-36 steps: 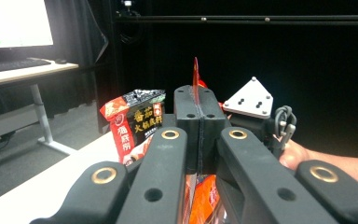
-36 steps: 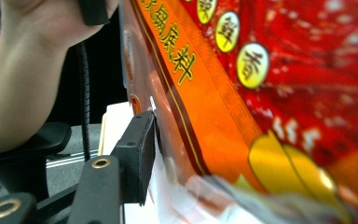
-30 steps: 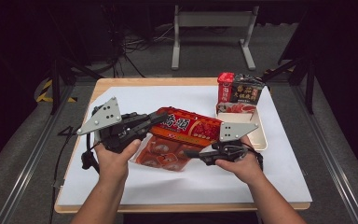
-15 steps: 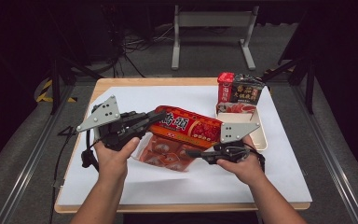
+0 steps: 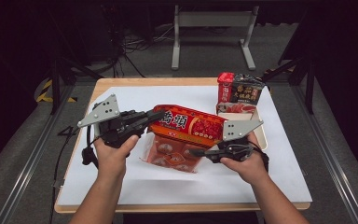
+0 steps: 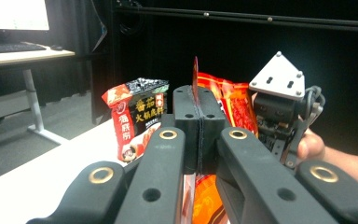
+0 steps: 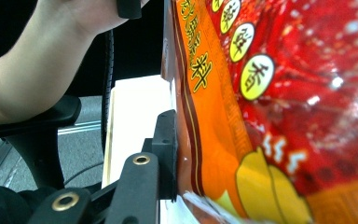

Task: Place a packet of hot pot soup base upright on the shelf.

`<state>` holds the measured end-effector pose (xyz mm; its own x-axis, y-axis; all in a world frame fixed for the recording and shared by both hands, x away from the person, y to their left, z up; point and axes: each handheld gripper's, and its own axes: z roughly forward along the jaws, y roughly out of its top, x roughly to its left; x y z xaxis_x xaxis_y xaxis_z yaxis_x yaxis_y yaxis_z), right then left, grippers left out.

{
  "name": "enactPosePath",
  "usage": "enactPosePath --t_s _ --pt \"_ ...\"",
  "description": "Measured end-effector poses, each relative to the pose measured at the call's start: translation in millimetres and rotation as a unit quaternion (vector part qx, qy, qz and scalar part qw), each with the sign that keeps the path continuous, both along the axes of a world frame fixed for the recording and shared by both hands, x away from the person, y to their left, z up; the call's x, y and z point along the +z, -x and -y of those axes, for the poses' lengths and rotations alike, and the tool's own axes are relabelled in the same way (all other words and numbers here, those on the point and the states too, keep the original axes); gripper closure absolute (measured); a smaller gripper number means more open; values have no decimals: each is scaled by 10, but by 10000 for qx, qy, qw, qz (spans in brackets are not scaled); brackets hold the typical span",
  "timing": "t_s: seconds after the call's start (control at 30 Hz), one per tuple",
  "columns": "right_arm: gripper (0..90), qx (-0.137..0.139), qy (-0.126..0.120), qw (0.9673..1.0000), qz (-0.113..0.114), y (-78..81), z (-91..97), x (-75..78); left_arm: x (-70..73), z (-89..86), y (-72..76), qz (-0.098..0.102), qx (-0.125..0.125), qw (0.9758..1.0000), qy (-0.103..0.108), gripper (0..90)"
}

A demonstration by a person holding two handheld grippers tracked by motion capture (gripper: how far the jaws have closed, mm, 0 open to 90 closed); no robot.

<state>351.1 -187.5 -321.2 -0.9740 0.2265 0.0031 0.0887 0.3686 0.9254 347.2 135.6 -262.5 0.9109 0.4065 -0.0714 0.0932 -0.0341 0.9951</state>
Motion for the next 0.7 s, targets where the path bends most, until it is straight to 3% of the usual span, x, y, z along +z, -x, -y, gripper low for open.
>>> enactPosePath --t_s 0.23,0.43,0.7 --pt "706 -127 223 9997 -26 7 80 86 -37 -33 -38 -86 75 9999 -100 804" --pt "706 -297 251 9992 -58 -12 178 187 -68 -47 -46 -27 475 9977 -490 629" --pt "706 -480 348 9981 -162 -62 283 360 -161 -65 -83 -181 553 9944 -877 521"
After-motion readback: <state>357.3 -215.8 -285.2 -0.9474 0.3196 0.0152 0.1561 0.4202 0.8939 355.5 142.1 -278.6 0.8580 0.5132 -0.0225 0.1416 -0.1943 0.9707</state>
